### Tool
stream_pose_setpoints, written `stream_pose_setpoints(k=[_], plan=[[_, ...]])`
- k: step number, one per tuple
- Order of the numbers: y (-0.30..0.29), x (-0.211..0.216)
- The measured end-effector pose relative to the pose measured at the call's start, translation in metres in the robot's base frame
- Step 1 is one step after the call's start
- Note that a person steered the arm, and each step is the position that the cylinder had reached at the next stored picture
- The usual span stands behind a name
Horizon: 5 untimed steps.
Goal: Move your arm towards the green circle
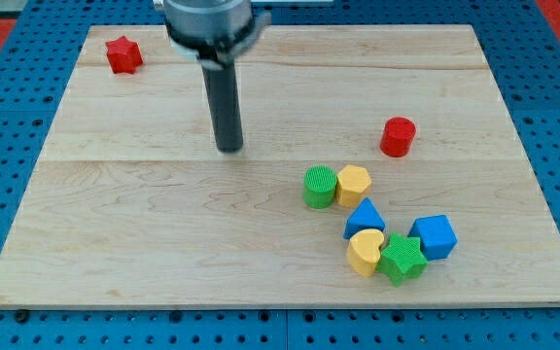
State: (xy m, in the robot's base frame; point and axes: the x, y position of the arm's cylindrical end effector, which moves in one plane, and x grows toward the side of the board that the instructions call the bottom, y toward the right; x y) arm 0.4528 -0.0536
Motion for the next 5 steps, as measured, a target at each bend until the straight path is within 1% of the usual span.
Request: stream_pose_setpoints(k=[1, 2, 3, 4, 5], plan=[[0.008, 0.041], [0.008, 0.043], [0.018, 0.031], [0.029, -0.014], [0.029, -0.019]])
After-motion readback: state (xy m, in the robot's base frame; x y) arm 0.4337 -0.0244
